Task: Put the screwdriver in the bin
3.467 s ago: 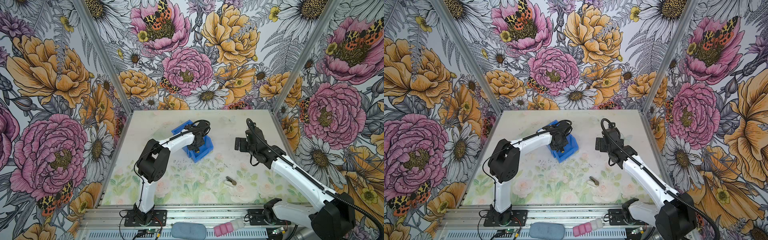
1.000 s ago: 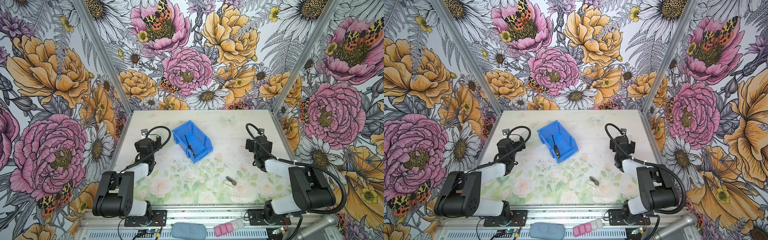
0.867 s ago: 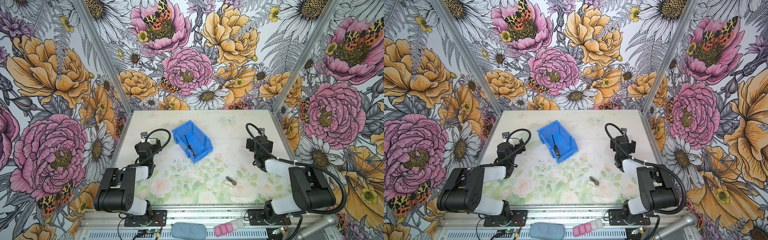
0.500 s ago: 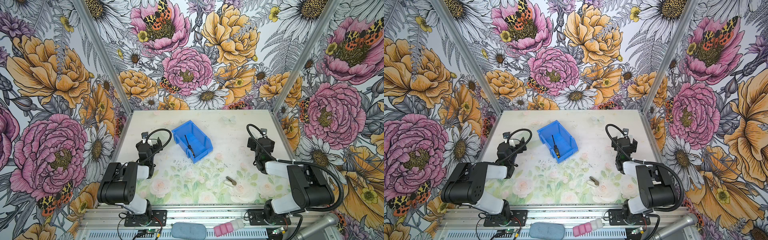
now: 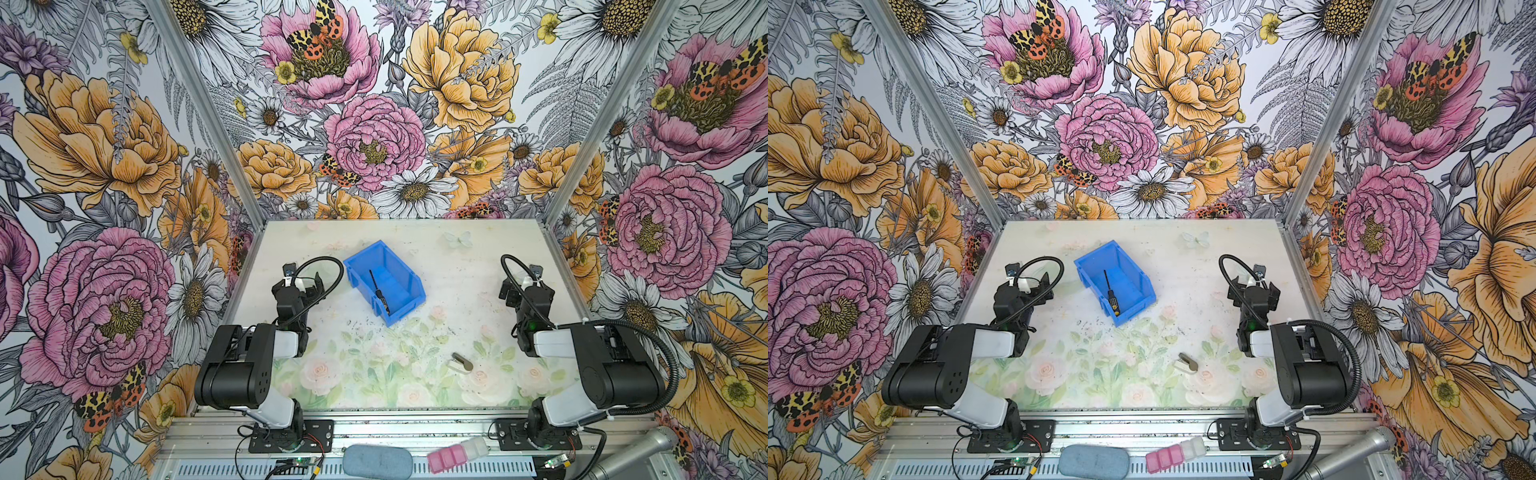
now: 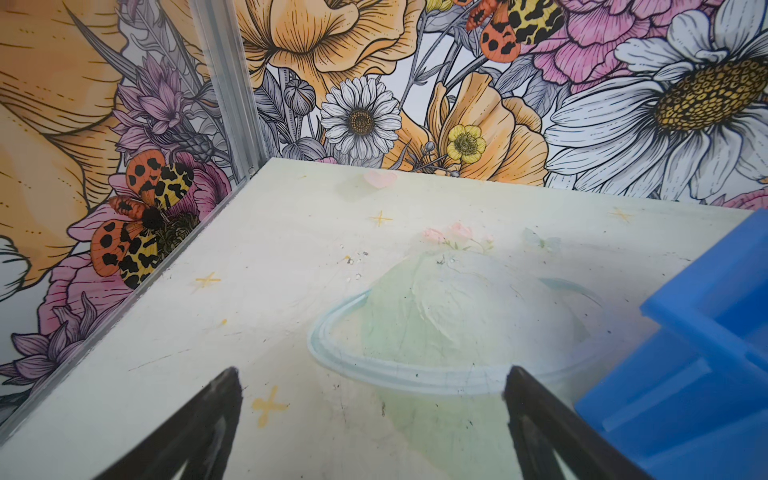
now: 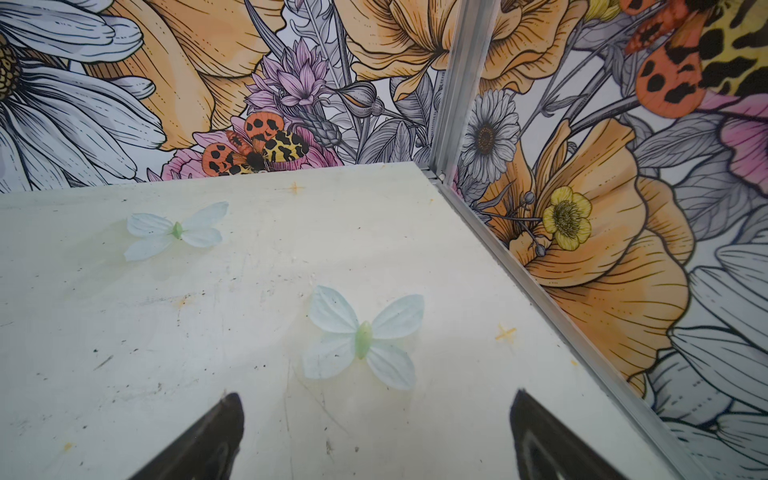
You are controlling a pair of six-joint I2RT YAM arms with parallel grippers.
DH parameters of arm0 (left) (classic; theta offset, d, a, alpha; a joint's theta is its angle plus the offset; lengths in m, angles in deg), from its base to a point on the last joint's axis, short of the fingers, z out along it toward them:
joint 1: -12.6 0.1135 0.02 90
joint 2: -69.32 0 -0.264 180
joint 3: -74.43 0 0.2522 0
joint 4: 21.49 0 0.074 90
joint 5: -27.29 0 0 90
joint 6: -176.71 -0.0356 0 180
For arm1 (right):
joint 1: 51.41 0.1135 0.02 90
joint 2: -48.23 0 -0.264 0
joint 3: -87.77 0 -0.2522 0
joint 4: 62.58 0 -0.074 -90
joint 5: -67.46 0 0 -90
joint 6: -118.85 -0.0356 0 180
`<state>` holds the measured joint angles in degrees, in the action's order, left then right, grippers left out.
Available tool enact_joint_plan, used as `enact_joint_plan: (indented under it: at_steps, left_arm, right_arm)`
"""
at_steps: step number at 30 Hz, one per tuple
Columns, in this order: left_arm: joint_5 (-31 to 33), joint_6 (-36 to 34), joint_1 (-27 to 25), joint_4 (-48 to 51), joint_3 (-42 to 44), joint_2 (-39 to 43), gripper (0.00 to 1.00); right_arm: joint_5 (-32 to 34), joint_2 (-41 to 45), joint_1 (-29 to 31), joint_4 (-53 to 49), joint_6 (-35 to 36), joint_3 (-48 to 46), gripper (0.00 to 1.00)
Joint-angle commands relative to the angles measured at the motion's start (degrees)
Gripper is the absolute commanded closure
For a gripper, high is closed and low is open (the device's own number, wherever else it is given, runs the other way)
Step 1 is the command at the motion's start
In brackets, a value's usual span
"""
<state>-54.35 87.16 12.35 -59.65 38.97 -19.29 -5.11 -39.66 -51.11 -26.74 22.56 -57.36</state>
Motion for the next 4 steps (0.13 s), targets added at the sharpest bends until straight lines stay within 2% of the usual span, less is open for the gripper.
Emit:
enact_joint_plan:
  at_steps: [1, 4]
  left_arm:
    - [0.1, -0.9, -0.2, -1.3, -0.2, -0.2, 0.01]
    - [0.2, -0.9, -0.2, -1.4, 0.0, -0.2, 0.01]
  right_arm:
    - [-0.7, -0.1, 0.2, 2.7, -0.5, -0.1, 0.01]
    - [-0.7, 0.0, 0.1, 2.6, -0.5, 0.0, 0.0]
